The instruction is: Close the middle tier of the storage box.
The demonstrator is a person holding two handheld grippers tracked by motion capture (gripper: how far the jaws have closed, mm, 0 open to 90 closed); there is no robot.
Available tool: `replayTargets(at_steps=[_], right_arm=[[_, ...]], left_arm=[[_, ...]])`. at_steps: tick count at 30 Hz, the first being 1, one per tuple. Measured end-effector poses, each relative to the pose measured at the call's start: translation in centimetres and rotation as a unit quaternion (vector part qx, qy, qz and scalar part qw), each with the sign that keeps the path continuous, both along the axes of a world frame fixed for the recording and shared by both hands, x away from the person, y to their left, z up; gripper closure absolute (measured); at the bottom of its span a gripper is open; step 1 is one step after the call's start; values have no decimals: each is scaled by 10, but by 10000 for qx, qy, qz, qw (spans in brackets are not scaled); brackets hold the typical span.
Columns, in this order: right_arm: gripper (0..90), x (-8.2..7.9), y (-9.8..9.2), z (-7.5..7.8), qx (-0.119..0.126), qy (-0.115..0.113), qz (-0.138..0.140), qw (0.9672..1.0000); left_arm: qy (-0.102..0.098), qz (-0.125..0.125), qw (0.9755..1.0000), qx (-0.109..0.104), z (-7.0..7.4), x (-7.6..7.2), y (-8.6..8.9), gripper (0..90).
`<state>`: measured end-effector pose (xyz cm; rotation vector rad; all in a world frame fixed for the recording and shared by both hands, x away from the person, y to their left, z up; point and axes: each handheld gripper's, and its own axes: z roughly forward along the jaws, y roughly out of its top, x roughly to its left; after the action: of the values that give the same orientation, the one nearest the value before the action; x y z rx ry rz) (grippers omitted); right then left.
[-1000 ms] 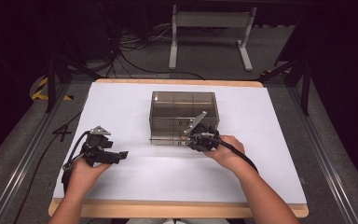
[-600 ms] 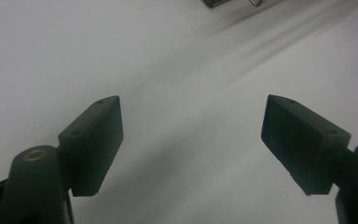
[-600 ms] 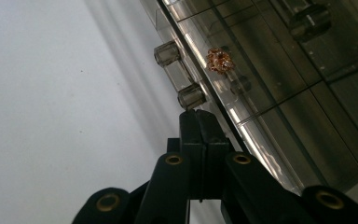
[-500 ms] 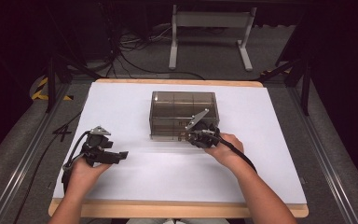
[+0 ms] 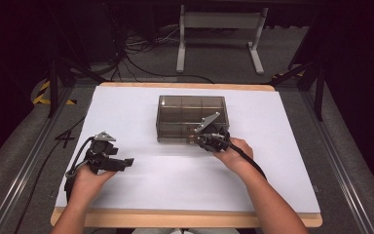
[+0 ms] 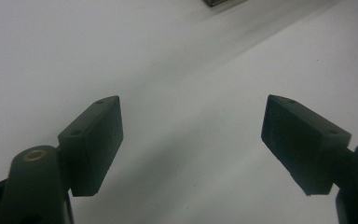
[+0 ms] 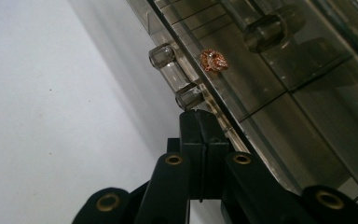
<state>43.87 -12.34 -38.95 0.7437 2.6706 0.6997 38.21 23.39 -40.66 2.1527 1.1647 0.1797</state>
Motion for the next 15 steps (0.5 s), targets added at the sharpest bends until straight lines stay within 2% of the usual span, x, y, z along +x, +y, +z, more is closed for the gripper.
replayTargets(at_steps=[15], right_arm=[[900, 9, -3, -2, 171, -186, -215, 9994]], left_arm=[[-4, 14, 10000, -10, 0, 0, 0, 212]])
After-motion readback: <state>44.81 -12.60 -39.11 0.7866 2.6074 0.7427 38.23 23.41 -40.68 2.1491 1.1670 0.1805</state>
